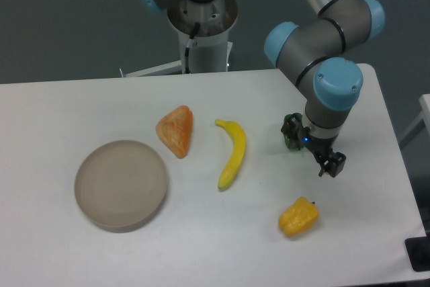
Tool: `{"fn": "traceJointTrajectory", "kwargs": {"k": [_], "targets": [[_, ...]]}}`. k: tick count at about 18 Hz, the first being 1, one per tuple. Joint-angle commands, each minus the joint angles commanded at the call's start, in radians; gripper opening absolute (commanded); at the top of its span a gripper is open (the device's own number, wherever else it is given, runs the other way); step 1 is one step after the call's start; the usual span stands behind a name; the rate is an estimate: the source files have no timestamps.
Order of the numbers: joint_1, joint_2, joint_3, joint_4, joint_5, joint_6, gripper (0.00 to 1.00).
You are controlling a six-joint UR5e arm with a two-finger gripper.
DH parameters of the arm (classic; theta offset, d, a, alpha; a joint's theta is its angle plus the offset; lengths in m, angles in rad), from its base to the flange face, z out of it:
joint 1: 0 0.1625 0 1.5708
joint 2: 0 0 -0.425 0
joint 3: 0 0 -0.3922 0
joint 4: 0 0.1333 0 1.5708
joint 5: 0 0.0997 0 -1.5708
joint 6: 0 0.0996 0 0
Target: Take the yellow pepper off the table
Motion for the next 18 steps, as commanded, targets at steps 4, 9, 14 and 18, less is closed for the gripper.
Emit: {"fn": "traceJointTrajectory", "kwargs": {"k": [4,9,14,18], "targets": [[0.000,-0.003,0.003,0.002,-0.003,0.009,1.00],[0.000,-0.034,0.015,0.037,-0.066,-0.006,1.00],[-0.017,-0.072,0.055,0.048,-0.066,-0.072,1.00],[-0.047,-0.130,0.103,0.048,-0.061,-0.127,1.00]]}}
